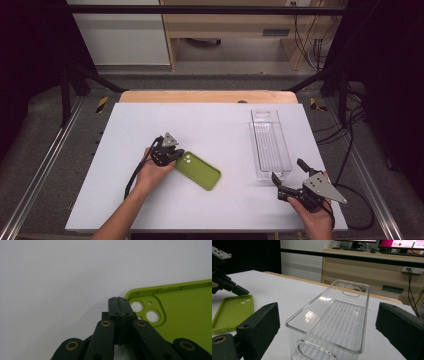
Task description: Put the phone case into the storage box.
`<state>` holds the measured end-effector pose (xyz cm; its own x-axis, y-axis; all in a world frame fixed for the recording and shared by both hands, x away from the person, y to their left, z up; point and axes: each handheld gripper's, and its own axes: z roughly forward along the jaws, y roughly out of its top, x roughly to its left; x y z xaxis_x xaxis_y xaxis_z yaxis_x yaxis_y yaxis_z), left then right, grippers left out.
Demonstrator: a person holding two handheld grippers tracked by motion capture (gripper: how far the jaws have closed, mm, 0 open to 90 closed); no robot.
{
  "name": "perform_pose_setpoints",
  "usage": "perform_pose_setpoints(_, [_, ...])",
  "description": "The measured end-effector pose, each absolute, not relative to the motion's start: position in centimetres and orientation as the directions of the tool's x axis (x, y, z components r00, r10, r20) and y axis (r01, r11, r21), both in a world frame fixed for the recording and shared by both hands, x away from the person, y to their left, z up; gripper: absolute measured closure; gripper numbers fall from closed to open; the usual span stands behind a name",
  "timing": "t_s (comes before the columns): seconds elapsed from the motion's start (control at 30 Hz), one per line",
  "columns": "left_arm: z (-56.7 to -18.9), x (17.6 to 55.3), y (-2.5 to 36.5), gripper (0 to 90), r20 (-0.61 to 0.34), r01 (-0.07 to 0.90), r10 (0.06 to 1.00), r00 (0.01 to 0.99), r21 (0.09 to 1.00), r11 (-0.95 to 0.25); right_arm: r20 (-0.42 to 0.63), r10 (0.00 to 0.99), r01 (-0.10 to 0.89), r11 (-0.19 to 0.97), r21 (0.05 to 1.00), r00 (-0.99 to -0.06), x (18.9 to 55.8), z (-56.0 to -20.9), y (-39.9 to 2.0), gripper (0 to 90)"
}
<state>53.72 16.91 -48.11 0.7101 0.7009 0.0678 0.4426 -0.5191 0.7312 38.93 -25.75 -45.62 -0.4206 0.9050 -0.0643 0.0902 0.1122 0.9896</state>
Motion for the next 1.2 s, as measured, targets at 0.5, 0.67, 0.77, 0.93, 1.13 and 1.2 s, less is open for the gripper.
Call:
perform_pose_setpoints(0.5, [-48.1,52.1,13.9,90.0,0.066,0.417,0.66,0.749,0.727,-0.546,-0.068,0.904,0.087,0.115,0.99,-0.423,39.0,-45.6,-26.0,5.5])
perform_pose_setpoints(0.67, [-48.1,51.9,13.5,90.0,0.058,0.417,0.654,0.755,0.726,-0.547,-0.062,0.906,0.091,0.11,0.99,-0.419,38.9,-45.5,-26.1,5.0])
perform_pose_setpoints(0.77, [-48.1,51.8,13.4,90.0,0.053,0.419,0.654,0.755,0.729,-0.542,-0.069,0.906,0.088,0.115,0.989,-0.417,39.0,-45.6,-26.0,4.8])
perform_pose_setpoints(0.93, [-48.2,51.7,13.3,90.0,0.052,0.419,0.659,0.751,0.733,-0.536,-0.07,0.908,0.092,0.118,0.989,-0.413,39.0,-45.6,-26.1,4.5])
perform_pose_setpoints(1.13, [-48.2,51.5,13.1,90.0,0.055,0.414,0.652,0.756,0.732,-0.542,-0.076,0.907,0.082,0.12,0.989,-0.413,38.9,-45.6,-26.0,4.9])
perform_pose_setpoints(1.2, [-48.2,51.5,13.2,90.0,0.05,0.418,0.657,0.752,0.735,-0.534,-0.075,0.906,0.084,0.12,0.989,-0.416,39.0,-45.6,-26.0,4.9])
